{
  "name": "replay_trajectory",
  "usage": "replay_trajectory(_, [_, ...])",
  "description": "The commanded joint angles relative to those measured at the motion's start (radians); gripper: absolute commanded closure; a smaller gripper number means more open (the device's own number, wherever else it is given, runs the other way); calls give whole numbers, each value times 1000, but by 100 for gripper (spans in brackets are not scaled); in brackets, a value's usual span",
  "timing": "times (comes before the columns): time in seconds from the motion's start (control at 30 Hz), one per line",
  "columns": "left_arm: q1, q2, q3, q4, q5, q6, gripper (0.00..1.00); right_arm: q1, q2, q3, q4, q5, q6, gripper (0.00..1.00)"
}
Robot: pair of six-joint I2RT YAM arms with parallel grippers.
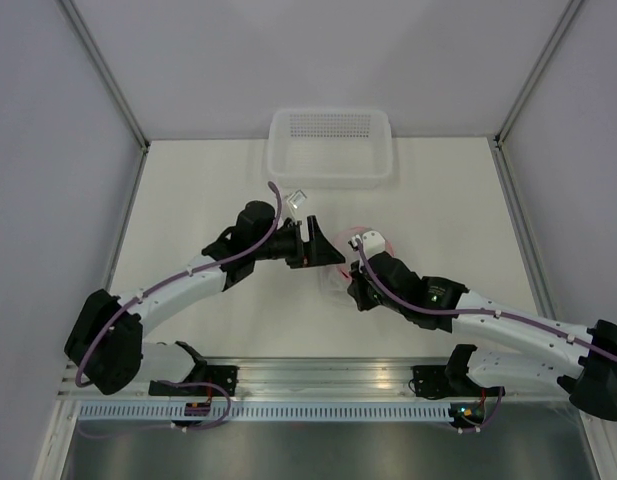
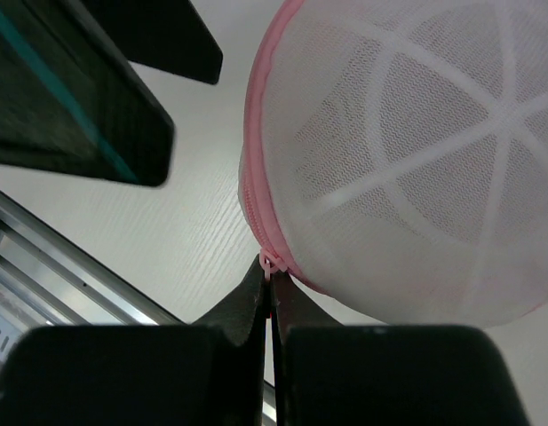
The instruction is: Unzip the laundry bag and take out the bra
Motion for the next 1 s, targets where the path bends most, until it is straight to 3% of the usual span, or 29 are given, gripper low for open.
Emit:
replay_trajectory(0.0, [-30,14,-41,16,-66,-63,10,-1,3,0,36,-52,-14,100])
replay_trajectory(0.33, [-65,169,-20,139,-70,-121,22,-1,-24,-49,-7,-98,-8,100])
replay_trajectory(0.43, [-71,192,-18,173,-66,-134,40,-1,-26,-50,-25,-92,-8,100])
replay_trajectory(0.47, [-71,195,-21,183,-66,-137,55,-1,-26,-50,-33,-83,-6,100])
replay_trajectory(0.53, [-73,195,-26,187,-73,-141,74,1,-27,-47,-57,-55,-5,100])
replay_trajectory(0.57, [-73,192,-32,187,-78,-141,90,-1,-29,-46,-65,-48,2,99])
replay_trajectory(0.6, [-73,186,-37,187,-87,-141,97,1,-27,-46,-82,-37,6,100])
replay_trajectory(0.97, [-73,112,-117,200,-112,-172,98,-1,-9,-37,-211,142,110,100])
